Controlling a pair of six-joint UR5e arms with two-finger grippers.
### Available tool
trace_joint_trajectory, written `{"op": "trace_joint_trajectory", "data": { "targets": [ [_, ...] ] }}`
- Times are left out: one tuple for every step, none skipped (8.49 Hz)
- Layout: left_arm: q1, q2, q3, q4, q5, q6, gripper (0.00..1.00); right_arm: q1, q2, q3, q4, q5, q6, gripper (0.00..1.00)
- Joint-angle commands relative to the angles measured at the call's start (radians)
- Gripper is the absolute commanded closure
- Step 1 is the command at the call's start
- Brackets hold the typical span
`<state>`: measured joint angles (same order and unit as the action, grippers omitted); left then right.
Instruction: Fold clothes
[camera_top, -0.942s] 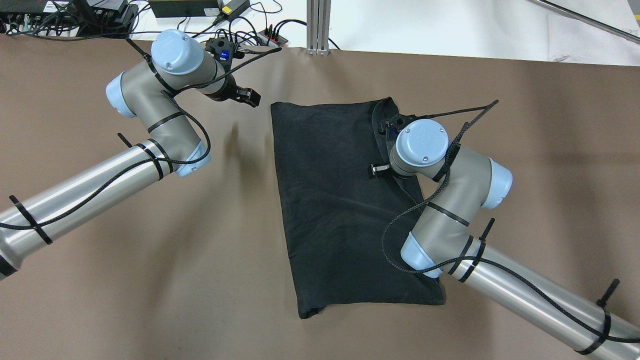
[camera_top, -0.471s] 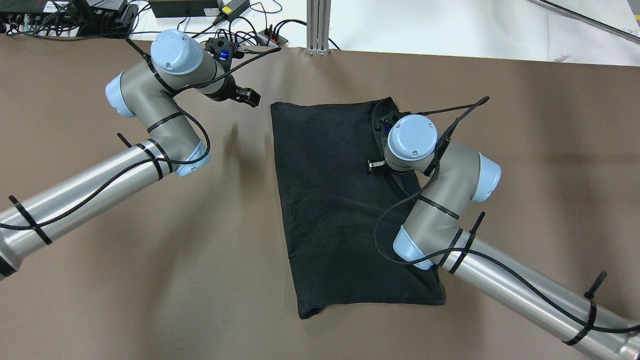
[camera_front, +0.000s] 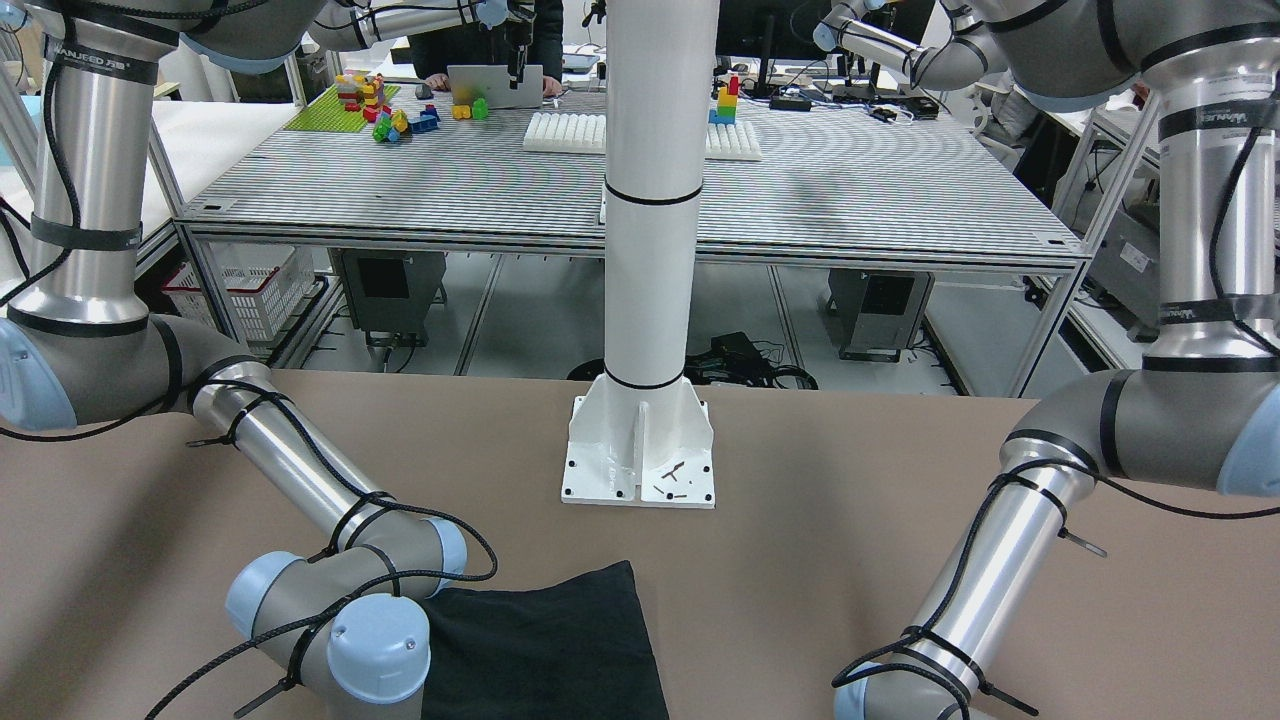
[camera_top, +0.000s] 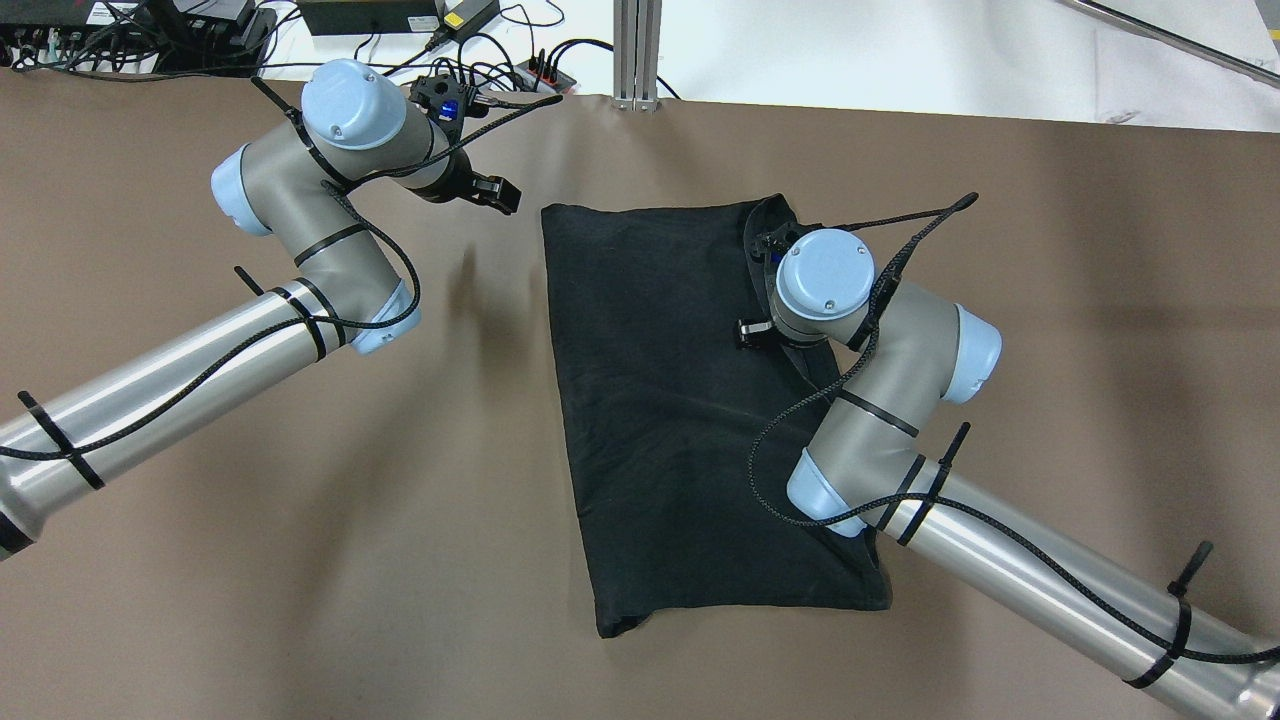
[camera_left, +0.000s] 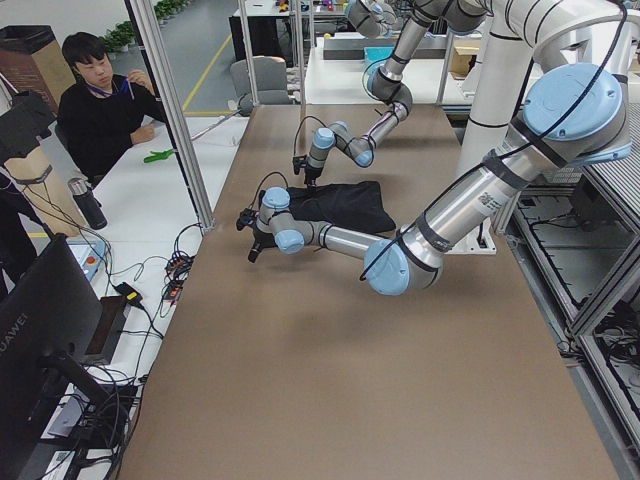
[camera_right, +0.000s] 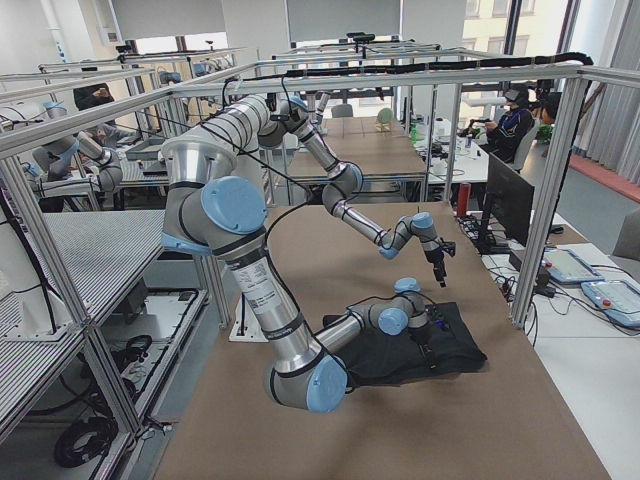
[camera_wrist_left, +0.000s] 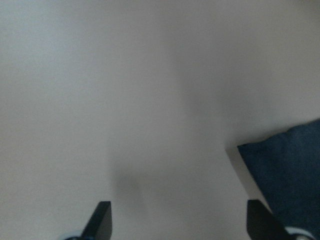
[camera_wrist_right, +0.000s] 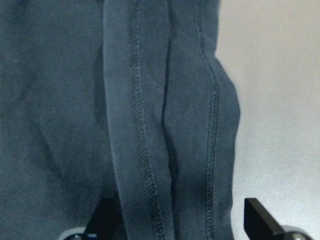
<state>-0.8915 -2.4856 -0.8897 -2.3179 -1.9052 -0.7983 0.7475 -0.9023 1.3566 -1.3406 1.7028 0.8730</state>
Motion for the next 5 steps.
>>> {"op": "trace_joint_trajectory", "data": {
  "targets": [
    [0.005,-0.001,0.000,0.000,0.000,0.001,0.05,0.065,-0.010,-0.013,0.009,0.009,-0.040,0.08],
    [0.005,-0.001,0.000,0.000,0.000,-0.001,0.05,0.091,-0.041,-0.013,0.012,0.012,-0.086,0.08],
    [0.006,-0.001,0.000,0.000,0.000,-0.001,0.05,0.110,-0.102,-0.013,0.074,0.014,-0.123,0.08],
    [0.006,-0.001,0.000,0.000,0.000,-0.001,0.05,0.128,-0.134,-0.013,0.127,0.017,-0.138,0.08],
    [0.006,-0.001,0.000,0.000,0.000,-0.001,0.05,0.128,-0.120,-0.013,0.127,0.023,-0.128,0.08]
  ]
}}
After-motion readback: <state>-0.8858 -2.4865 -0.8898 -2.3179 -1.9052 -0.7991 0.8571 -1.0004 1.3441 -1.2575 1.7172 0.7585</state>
